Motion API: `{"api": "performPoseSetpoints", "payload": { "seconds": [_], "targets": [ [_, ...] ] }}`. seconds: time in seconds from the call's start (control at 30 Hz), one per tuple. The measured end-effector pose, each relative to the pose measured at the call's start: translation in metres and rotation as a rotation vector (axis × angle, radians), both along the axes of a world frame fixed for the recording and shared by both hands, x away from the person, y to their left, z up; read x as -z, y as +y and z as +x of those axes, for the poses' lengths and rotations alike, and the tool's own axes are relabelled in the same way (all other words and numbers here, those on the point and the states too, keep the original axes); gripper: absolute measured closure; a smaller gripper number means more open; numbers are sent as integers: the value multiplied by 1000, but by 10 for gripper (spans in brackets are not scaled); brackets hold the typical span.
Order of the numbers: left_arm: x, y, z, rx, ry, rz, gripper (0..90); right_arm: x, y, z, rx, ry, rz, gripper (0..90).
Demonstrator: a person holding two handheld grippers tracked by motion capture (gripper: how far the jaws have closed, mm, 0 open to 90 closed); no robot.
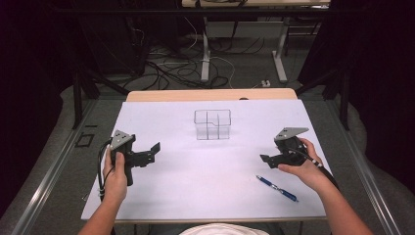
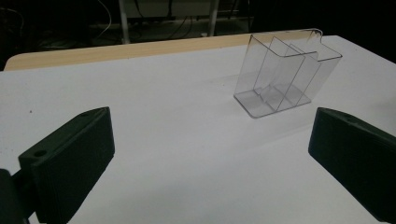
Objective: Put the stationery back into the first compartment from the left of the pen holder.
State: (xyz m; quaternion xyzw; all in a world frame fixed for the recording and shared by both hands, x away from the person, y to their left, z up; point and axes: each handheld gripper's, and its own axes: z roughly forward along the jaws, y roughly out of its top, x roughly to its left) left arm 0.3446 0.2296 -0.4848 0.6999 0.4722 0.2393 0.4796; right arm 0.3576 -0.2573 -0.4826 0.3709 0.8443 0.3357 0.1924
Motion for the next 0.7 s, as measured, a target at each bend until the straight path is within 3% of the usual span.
{"api": "performPoseSetpoints", "payload": {
  "seconds": [0.17, 0.33, 0.4, 0.43, 0.47, 0.63, 0.67, 0.7],
  "targets": [
    [2, -2, 1, 6, 5, 9, 1, 2, 2, -1, -13, 51, -14, 289],
    [3, -3, 2, 12, 8, 7, 1, 5, 6, -3, -16, 113, -64, 315],
    [3, -3, 2, 11, 11, 2, 1, 6, 6, -3, -23, 114, -66, 324],
    [3, -3, 3, 13, 11, 3, 1, 8, 7, -3, -24, 105, -44, 324],
    [4, -3, 3, 17, 11, 11, 1, 7, 8, -3, -25, 149, -70, 329],
    [4, -4, 3, 15, 16, -1, 1, 9, 10, -4, -44, 179, -94, 348],
    [5, -3, 3, 14, 15, 8, 1, 12, 11, -3, -59, 161, -74, 350],
    [5, -3, 3, 12, 18, 0, 1, 10, 12, -4, -45, 182, -113, 352]
  ]
}}
